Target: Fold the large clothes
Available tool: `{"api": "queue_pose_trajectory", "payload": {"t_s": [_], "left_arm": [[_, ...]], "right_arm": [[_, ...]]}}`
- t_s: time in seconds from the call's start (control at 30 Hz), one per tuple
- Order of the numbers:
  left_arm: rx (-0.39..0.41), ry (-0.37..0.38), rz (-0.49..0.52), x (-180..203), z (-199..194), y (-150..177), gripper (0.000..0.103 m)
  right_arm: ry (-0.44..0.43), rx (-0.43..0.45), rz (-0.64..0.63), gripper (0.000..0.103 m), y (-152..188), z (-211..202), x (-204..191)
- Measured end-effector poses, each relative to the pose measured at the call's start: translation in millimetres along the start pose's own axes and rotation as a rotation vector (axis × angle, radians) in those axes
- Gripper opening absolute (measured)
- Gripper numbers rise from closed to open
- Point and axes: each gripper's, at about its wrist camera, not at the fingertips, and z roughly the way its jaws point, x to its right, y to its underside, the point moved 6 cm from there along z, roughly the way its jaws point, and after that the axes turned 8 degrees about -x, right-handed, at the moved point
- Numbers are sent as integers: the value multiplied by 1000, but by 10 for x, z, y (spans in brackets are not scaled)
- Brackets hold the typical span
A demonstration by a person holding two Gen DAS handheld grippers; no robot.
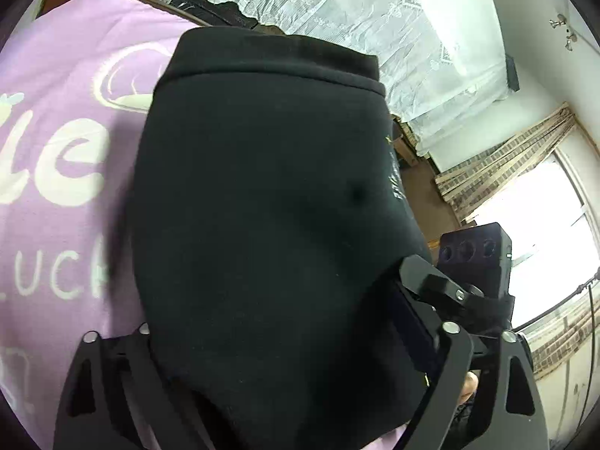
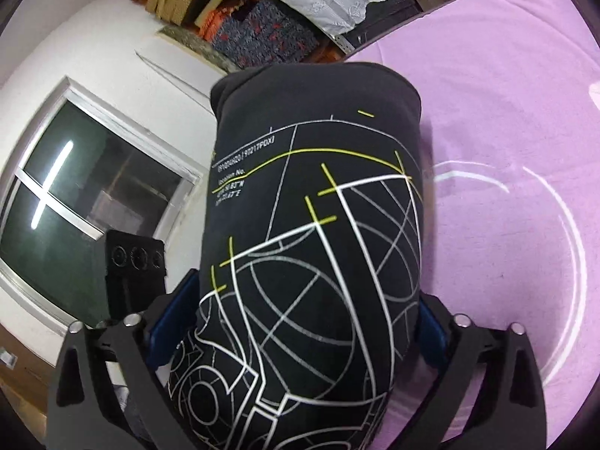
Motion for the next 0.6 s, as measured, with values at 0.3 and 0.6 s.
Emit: {"api": "queue_pose_trajectory", "payload": {"t_s": [0.3,0.6], "left_arm": [[81,-4,95,385,-357,95,83],[184,-7,222,1230,-986,783,83]], "right_arm": [[-120,27,35,80,6,-208,-251],[-152,96,-93,80,517,-893,-1025]]}}
